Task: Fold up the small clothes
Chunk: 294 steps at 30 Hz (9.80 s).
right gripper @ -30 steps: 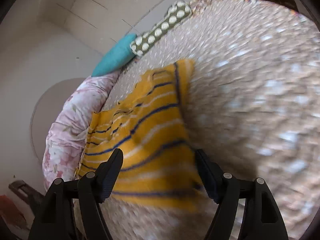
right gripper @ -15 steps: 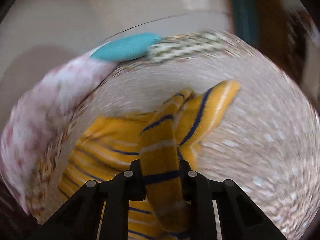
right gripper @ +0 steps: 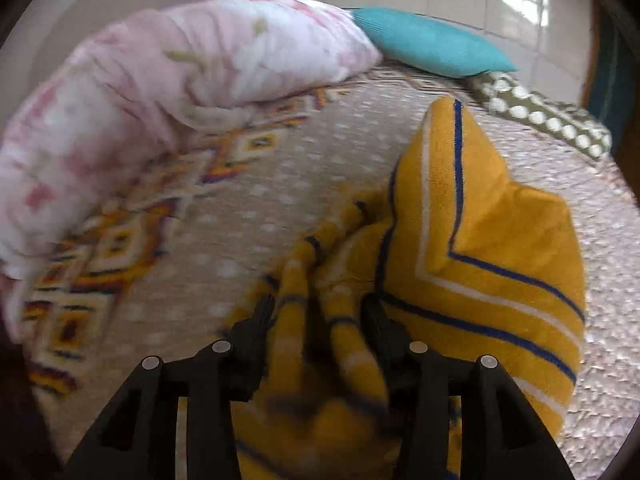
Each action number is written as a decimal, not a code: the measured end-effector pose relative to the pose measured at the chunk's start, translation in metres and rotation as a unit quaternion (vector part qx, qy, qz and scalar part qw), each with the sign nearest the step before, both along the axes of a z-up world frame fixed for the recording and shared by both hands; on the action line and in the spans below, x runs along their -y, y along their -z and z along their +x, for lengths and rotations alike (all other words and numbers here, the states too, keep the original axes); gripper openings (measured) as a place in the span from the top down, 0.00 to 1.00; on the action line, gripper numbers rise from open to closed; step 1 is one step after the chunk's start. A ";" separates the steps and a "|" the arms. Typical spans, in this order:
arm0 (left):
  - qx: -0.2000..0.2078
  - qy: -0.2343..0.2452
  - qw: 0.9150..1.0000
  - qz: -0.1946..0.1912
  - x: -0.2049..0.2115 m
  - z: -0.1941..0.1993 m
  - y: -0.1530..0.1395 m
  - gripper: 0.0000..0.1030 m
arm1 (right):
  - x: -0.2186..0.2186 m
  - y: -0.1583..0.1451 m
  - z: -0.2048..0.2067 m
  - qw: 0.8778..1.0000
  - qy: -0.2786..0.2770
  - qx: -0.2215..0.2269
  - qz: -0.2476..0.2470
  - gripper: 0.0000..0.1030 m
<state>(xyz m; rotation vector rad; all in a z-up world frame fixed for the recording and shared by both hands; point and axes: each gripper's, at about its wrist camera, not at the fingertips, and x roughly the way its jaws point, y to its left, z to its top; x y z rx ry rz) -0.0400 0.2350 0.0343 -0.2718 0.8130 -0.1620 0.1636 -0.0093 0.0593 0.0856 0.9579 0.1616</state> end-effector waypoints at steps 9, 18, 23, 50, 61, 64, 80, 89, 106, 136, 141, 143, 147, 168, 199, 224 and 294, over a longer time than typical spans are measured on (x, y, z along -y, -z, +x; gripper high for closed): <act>0.027 0.038 0.999 -0.024 0.028 0.029 -0.033 0.00 | 0.029 -0.037 -0.050 0.985 -0.045 0.018 0.163 0.50; -0.011 0.176 0.983 -0.055 0.124 0.147 -0.028 0.00 | 0.135 -0.027 -0.100 0.984 0.102 0.031 0.144 0.41; -0.098 0.214 0.968 -0.087 0.164 0.186 0.000 0.91 | 0.164 -0.010 -0.109 0.975 0.139 0.025 0.171 0.41; -0.068 0.210 0.973 -0.061 0.204 0.122 -0.001 0.88 | 0.228 0.013 -0.105 0.940 0.157 0.015 0.303 0.62; 0.002 0.195 0.980 0.036 0.189 0.075 -0.017 0.49 | 0.206 -0.049 -0.134 0.980 0.173 0.060 0.077 0.42; 0.012 0.162 0.984 0.074 0.169 0.076 -0.004 0.48 | 0.182 -0.062 -0.108 0.984 0.139 0.065 0.089 0.53; -0.015 0.134 0.991 0.020 0.138 0.092 0.039 0.39 | 0.123 0.029 0.035 0.987 0.120 -0.054 0.092 0.71; -0.015 0.137 0.990 0.038 0.145 0.089 0.039 0.36 | 0.102 -0.026 -0.033 0.995 0.073 0.002 0.066 0.76; -0.014 0.136 0.989 0.059 0.147 0.089 0.039 0.36 | 0.095 -0.016 -0.137 0.994 0.003 -0.010 0.113 0.76; -0.014 0.136 0.988 0.078 0.152 0.089 0.039 0.33 | 0.179 -0.005 -0.080 0.980 0.161 0.008 0.115 0.61; -0.015 0.139 0.986 0.088 0.155 0.088 0.040 0.31 | 0.195 -0.021 -0.116 0.978 0.178 0.040 0.104 0.58; -0.015 0.139 0.986 0.093 0.156 0.088 0.041 0.31 | 0.205 -0.014 -0.121 0.976 0.184 0.031 0.107 0.58; -0.016 0.141 0.985 0.100 0.158 0.088 0.041 0.31 | 0.214 -0.003 -0.122 0.974 0.188 0.015 0.128 0.58; -0.017 0.134 0.987 0.088 0.152 0.087 0.025 0.28 | 0.228 -0.012 -0.123 0.974 0.194 0.036 0.108 0.57; -0.012 0.162 0.969 0.186 0.294 0.205 -0.018 0.25 | 0.256 0.036 -0.193 0.959 0.222 0.070 0.159 0.26; -0.004 0.179 0.971 0.157 0.275 0.160 -0.024 0.25 | 0.261 0.038 -0.194 0.957 0.222 0.072 0.174 0.24; 0.037 0.122 0.984 0.124 0.198 0.005 -0.015 0.18 | 0.213 0.034 -0.267 0.968 0.230 0.062 0.076 0.10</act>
